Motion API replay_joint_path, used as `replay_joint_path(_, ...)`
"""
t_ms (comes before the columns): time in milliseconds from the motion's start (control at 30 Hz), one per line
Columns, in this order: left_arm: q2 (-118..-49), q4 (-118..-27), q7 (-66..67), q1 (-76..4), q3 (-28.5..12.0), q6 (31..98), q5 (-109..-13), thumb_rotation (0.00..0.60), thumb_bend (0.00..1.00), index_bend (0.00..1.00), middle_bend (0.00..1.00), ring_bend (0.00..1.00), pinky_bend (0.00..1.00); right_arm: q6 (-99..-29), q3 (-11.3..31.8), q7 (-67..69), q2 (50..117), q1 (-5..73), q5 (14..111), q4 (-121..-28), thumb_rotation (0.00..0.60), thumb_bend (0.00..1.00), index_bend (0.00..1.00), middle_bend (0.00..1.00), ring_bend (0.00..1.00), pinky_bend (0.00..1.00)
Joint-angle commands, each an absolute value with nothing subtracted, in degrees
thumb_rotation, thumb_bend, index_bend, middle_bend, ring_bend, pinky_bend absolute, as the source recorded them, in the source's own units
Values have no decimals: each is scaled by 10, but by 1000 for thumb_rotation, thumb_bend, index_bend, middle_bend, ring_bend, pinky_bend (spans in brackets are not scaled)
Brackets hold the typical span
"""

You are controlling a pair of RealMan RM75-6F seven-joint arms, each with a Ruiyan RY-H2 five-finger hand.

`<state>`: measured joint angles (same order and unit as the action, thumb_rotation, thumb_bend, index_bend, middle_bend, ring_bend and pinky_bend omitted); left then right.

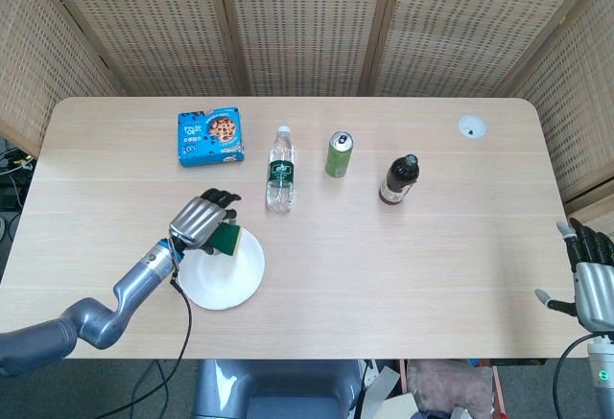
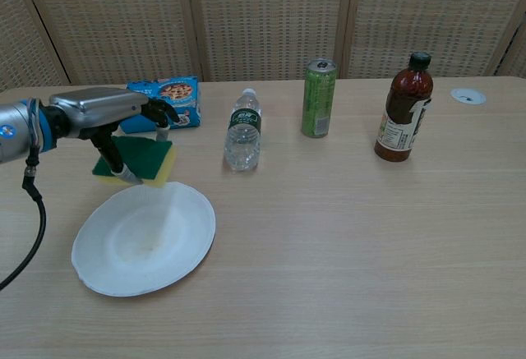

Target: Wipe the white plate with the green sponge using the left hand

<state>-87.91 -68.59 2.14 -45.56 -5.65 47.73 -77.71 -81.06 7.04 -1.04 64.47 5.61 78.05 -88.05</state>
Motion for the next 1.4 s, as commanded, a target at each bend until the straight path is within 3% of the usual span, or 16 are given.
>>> replay_joint_path(33,-864,-657,15,-448,-62,469,-755,600,100,703,164,132,132,-812,70,-11,644,55,782,-882,600,0,35,0,0,0)
replay_joint_path(600,-949,-409,-81,-432,-44,364,-719,600,99,665,160,128,131,-807,69,-32,652,59,778,-884,600,0,35,0,0,0)
replay_joint_path(667,-960,-389,-92,-432,-41,360,-726,600,95,596,134,104,118,-804,69,-35,653,60,776,-883,600,0,35,0,0,0)
replay_joint_path(700,-966,-379,-97,-433,-40,356,-729,600,78,509,105,79,102,-804,69,-36,654,61,775,-883,600,0,35,0,0,0)
replay_joint_path(800,-973,-365,-107,-436,-35,334,-733,600,7,117,15,11,40,-802,70,-37,654,61,773,-882,600,0,35,0,0,0)
replay_joint_path(833,-973,-365,-111,-437,-35,327,-734,600,0,27,1,1,21,-802,70,-37,654,61,773,-882,600,0,35,0,0,0)
replay_joint_path(933,-965,-374,-128,-439,-39,316,-734,600,0,0,0,0,2,-803,71,-35,653,61,772,-883,600,0,35,0,0,0)
replay_joint_path(1167,-885,-481,-162,-414,-59,376,-736,600,0,0,0,0,0,-814,71,-23,646,56,778,-890,600,0,35,0,0,0)
replay_joint_path(1400,-764,-680,-124,-309,-82,582,-725,600,0,0,0,0,0,-834,69,0,634,47,796,-898,600,0,35,0,0,0)
